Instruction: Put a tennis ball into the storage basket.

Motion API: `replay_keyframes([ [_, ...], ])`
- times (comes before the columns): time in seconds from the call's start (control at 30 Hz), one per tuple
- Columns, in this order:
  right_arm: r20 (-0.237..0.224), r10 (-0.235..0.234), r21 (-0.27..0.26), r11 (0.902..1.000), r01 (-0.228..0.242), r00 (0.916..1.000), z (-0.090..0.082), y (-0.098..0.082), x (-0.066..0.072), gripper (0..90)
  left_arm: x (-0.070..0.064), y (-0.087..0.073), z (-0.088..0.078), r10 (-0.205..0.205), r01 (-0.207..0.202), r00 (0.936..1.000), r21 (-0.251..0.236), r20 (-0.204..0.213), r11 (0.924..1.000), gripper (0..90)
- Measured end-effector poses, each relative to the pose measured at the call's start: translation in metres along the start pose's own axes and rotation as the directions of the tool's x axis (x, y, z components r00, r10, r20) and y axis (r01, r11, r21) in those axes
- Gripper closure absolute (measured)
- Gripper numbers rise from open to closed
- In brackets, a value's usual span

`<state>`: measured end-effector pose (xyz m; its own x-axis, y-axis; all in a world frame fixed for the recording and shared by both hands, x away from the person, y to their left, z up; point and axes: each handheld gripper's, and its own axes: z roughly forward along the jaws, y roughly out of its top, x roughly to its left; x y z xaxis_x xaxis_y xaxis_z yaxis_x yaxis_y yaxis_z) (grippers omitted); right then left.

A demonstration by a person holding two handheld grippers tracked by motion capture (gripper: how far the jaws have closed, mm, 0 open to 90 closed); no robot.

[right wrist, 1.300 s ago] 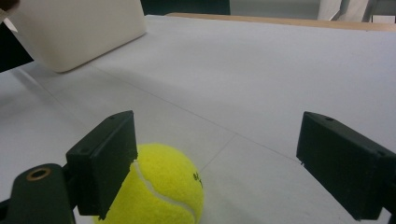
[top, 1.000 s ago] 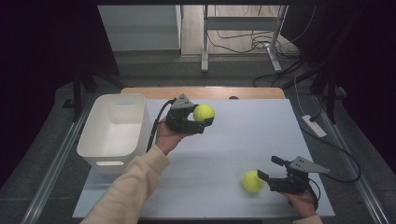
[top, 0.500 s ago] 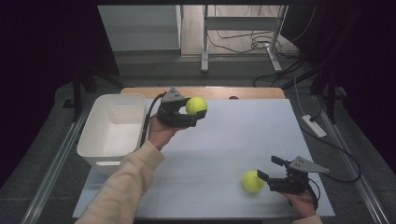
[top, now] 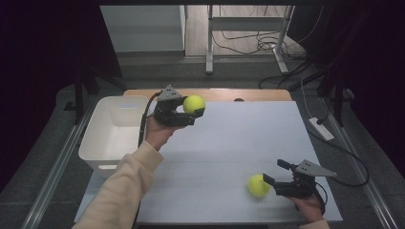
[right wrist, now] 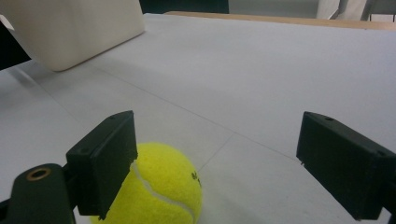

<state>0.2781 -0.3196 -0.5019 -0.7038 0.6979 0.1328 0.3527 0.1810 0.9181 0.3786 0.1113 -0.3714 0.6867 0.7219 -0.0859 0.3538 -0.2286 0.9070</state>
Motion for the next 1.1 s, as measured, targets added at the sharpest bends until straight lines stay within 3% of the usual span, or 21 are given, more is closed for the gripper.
replay_keyframes([
  [0.5,0.002,0.001,0.001,1.0000,-0.001,1.0000,0.000,0.000,0.000,12.1,0.017,0.001,-0.014,-0.026,0.026,0.9986,-0.011,-0.045,0.9996,27.0],
  [1.1,0.005,0.003,0.004,1.0000,-0.003,1.0000,0.000,0.000,-0.001,12.1,0.037,0.003,-0.034,-0.058,0.055,0.9926,-0.031,-0.107,0.9980,27.0],
])
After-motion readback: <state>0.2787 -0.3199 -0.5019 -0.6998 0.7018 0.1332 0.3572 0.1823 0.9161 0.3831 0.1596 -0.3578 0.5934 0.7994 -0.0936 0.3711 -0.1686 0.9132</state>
